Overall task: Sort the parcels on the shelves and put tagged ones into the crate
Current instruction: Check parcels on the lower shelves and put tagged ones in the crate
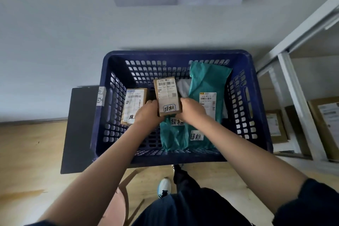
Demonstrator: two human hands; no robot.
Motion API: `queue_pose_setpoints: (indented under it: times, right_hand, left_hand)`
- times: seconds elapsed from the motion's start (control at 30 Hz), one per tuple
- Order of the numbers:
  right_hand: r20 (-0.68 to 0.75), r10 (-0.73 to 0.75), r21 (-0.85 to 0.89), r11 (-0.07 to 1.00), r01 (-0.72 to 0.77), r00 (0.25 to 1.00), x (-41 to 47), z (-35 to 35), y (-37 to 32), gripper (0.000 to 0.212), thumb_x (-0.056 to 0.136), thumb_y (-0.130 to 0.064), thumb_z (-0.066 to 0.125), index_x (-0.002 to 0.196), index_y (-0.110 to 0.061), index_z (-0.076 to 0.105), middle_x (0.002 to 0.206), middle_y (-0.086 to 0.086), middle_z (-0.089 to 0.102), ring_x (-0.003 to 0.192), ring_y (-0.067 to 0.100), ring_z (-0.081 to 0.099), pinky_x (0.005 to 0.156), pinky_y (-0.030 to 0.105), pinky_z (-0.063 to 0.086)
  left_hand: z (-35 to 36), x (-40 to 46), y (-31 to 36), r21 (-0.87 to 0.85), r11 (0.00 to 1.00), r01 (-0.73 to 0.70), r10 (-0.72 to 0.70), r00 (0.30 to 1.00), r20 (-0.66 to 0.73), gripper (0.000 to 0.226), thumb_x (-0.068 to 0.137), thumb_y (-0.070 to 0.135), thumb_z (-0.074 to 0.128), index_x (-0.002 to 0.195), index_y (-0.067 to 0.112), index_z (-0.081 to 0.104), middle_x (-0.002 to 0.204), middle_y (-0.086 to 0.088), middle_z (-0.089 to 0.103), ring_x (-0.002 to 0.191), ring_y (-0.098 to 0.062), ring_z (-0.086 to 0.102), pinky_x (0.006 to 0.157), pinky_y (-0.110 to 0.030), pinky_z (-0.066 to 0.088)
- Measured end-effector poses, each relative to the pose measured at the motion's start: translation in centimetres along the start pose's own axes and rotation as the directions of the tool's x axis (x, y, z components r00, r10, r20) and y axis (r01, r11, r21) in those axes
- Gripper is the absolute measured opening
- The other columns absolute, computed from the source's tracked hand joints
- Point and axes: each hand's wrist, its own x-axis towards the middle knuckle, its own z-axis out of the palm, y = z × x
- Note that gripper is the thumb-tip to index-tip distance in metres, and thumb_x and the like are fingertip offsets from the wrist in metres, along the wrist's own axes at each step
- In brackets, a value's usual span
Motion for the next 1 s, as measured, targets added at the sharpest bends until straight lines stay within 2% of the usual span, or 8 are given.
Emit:
queue_pose_setpoints:
  times: [0.07, 0.13, 0.23, 0.37, 0.5, 0.67, 0.83, 1.0]
  right_hand:
    - [-0.039, 0.003, 0.003, 1.000, -0.003, 0.999, -1.6, -0.3, 0.0, 0.034, 0.081, -0.028, 0.080, 0.107, -0.017, 0.059, 0.093, -0.002, 0.065, 0.079, 0.017, 0.065, 0.066, 0.038, 0.059]
    - [-0.081, 0.000, 0.012, 1.000, 0.001, 0.997, -3.8, -0.8, -0.1, 0.055, 0.081, -0.029, 0.082, 0.126, -0.014, 0.053, 0.105, 0.000, 0.064, 0.087, 0.018, 0.066, 0.071, 0.036, 0.059]
    - [-0.178, 0.007, 0.022, 1.000, -0.003, 0.984, -7.6, -1.5, -0.1, 0.074, 0.085, -0.038, 0.077, 0.145, -0.012, 0.042, 0.126, 0.004, 0.061, 0.103, 0.020, 0.064, 0.081, 0.033, 0.057]
    - [-0.345, 0.007, 0.036, 0.999, 0.005, 0.939, -12.8, -2.2, 0.1, 0.066, 0.093, -0.041, 0.067, 0.148, -0.017, 0.041, 0.133, -0.001, 0.057, 0.107, 0.017, 0.062, 0.076, 0.027, 0.047]
    - [-0.471, -0.016, -0.008, 1.000, 0.014, 0.882, -18.0, -2.3, 1.3, 0.055, 0.093, -0.035, 0.067, 0.142, -0.018, 0.048, 0.127, -0.001, 0.059, 0.101, 0.020, 0.064, 0.072, 0.036, 0.056]
    - [-0.572, 0.017, -0.033, 0.999, -0.044, 0.820, -24.1, -2.8, 4.6, 0.051, 0.091, -0.034, 0.067, 0.138, -0.020, 0.052, 0.124, -0.001, 0.060, 0.101, 0.021, 0.064, 0.067, 0.035, 0.053]
    - [-0.609, 0.084, 0.021, 0.996, -0.090, 0.789, -30.7, -3.0, 9.6, 0.049, 0.093, -0.036, 0.064, 0.138, -0.020, 0.053, 0.124, -0.001, 0.061, 0.099, 0.021, 0.066, 0.075, 0.036, 0.055]
    - [-0.599, 0.159, 0.079, 0.987, -0.140, 0.785, -37.3, -2.8, 15.7, 0.048, 0.095, -0.037, 0.062, 0.139, -0.021, 0.051, 0.127, -0.003, 0.061, 0.105, 0.020, 0.064, 0.081, 0.037, 0.056]
  left_hand:
    - [-0.7, -0.8, -0.1, -0.037, 0.999, -0.018, 0.017, 1.000, -0.025, 0.048, 0.081, 0.048, 0.072, 0.115, 0.019, 0.055, 0.105, -0.001, 0.058, 0.083, -0.017, 0.057, 0.059, -0.028, 0.044]
    - [-1.4, -1.9, -0.2, -0.067, 0.997, -0.041, 0.037, 0.997, -0.068, 0.053, 0.081, 0.054, 0.071, 0.118, 0.019, 0.057, 0.109, -0.002, 0.062, 0.087, -0.019, 0.061, 0.063, -0.034, 0.053]
    - [-2.6, -4.3, 0.2, -0.045, 0.996, -0.076, 0.069, 0.988, -0.136, 0.059, 0.087, 0.050, 0.067, 0.133, 0.017, 0.052, 0.121, -0.003, 0.064, 0.097, -0.021, 0.064, 0.071, -0.037, 0.057]
    - [-3.4, -8.0, 2.3, -0.030, 0.981, -0.192, 0.179, 0.954, -0.240, 0.055, 0.094, 0.043, 0.060, 0.140, 0.016, 0.049, 0.129, -0.003, 0.060, 0.099, -0.021, 0.064, 0.068, -0.031, 0.050]
    - [-2.8, -11.5, 5.5, -0.004, 0.950, -0.312, 0.297, 0.909, -0.293, 0.042, 0.093, 0.040, 0.058, 0.129, 0.021, 0.055, 0.120, -0.001, 0.061, 0.092, -0.022, 0.064, 0.069, -0.036, 0.056]
    - [-0.8, -15.6, 10.6, 0.045, 0.910, -0.413, 0.408, 0.869, -0.282, 0.047, 0.094, 0.040, 0.058, 0.137, 0.020, 0.052, 0.132, 0.000, 0.058, 0.113, -0.023, 0.060, 0.079, -0.040, 0.056]
    - [2.1, -19.1, 16.2, 0.067, 0.873, -0.482, 0.483, 0.838, -0.253, 0.043, 0.096, 0.040, 0.056, 0.135, 0.021, 0.053, 0.130, 0.001, 0.058, 0.105, -0.023, 0.062, 0.072, -0.036, 0.053]
    - [5.6, -23.8, 22.2, 0.048, 0.886, -0.461, 0.458, 0.856, -0.242, 0.044, 0.095, 0.038, 0.057, 0.135, 0.022, 0.054, 0.132, 0.000, 0.058, 0.115, -0.025, 0.058, 0.085, -0.039, 0.052]
